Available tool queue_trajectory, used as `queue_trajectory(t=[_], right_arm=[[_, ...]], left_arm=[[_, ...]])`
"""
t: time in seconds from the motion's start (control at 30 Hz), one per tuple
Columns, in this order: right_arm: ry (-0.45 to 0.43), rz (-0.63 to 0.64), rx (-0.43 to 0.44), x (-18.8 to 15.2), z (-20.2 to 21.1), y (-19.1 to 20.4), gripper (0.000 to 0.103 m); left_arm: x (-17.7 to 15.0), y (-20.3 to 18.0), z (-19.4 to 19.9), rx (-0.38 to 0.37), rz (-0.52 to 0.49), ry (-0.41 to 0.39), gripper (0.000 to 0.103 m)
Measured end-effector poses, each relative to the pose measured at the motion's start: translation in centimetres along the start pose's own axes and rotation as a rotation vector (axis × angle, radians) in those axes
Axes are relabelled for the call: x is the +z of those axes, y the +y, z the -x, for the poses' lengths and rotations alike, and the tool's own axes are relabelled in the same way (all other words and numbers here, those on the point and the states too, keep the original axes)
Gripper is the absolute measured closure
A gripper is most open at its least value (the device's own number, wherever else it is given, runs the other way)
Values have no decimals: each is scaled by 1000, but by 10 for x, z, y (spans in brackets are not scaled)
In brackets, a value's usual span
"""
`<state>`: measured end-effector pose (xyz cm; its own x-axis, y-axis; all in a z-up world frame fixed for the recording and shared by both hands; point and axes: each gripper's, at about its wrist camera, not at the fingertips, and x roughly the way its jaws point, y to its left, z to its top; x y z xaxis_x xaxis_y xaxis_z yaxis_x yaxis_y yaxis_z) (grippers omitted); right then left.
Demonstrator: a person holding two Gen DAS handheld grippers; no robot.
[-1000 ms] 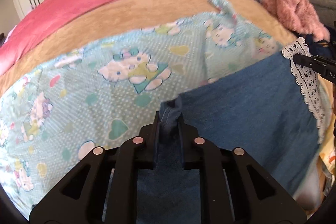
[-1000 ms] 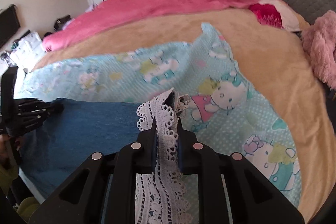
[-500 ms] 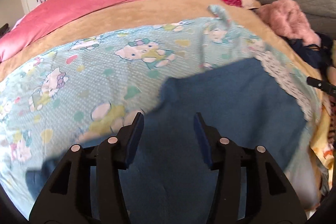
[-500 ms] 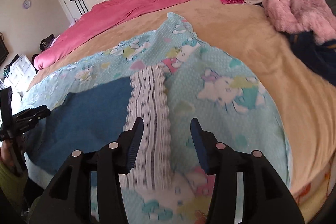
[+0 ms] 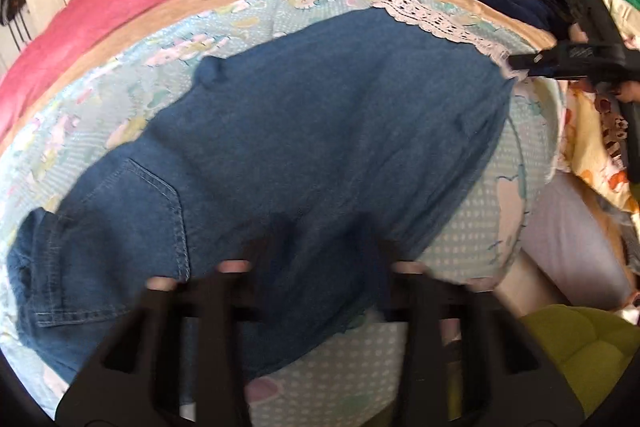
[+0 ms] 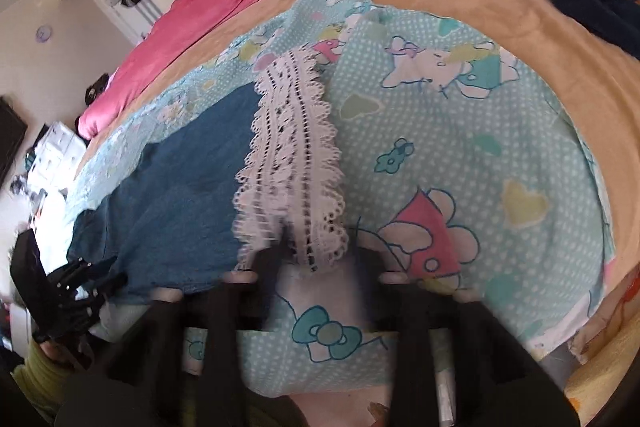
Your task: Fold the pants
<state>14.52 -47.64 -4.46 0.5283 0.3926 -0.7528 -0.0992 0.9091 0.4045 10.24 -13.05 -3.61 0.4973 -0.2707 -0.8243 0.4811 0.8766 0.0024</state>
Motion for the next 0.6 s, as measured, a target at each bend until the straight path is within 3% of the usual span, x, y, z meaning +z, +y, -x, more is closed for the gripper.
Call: queue_trajectory(t=[0.2,0.3,0.4,0.47,0.53,0.6], right_arm=[[-21,79,-92,4,5,5,83],[7,49,-102,-1,-7,-3,75],[-16,25,-107,1,5,-7,59],[-56,48,-144,5,19,-3,56],[-111,92,-178,8,33,7,49],[-136,128,-182,11,37,19,40]], left_arm=[[-6,7,15,-70,20,28,103],[-14,4,7,-57,18,38,103],[-15,5,12,-64,17,38,103],[-14,8,19,-66,25,29,103],[-12,13,28,-55,40,3,94],[-8,22,38,2,56,-22,73]])
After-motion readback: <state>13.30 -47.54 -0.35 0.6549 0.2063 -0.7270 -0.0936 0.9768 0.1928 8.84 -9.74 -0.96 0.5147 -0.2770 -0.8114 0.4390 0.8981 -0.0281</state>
